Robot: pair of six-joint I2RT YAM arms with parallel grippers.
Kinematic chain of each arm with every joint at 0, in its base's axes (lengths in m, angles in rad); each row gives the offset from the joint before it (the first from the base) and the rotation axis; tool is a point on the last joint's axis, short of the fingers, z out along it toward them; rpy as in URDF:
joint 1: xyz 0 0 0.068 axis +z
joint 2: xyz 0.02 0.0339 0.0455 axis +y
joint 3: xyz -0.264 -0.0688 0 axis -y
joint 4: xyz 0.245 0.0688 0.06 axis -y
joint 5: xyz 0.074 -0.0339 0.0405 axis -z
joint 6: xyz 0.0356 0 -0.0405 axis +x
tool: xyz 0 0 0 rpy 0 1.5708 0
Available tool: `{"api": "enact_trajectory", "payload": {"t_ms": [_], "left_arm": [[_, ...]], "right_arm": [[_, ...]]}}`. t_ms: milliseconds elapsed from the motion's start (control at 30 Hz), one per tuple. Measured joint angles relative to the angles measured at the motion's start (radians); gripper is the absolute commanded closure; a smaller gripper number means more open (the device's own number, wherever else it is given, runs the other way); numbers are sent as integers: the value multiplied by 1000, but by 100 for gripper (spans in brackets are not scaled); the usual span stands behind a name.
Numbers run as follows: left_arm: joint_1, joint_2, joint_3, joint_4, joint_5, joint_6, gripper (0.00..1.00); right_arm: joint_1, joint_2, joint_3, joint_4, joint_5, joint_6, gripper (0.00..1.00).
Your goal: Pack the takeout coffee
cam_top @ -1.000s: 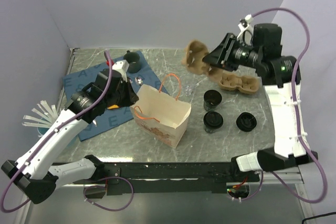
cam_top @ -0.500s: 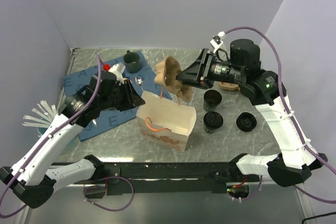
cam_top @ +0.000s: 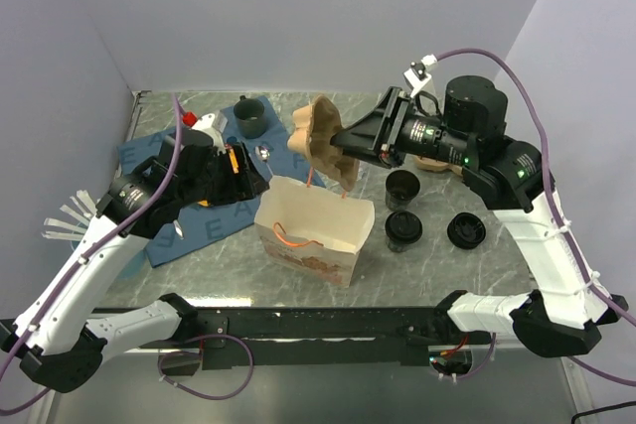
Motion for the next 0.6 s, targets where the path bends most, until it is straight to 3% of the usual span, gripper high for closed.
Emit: {"api": "enact_trajectory", "payload": {"t_ms": [333, 600], "left_arm": [[0, -43, -5, -42, -26, 21, 24], [0, -90, -59, -41, -10, 29, 27]], "right_arm": [[97, -6, 68, 49, 36, 24, 58], [256, -2, -27, 23, 177, 48, 57]]}}
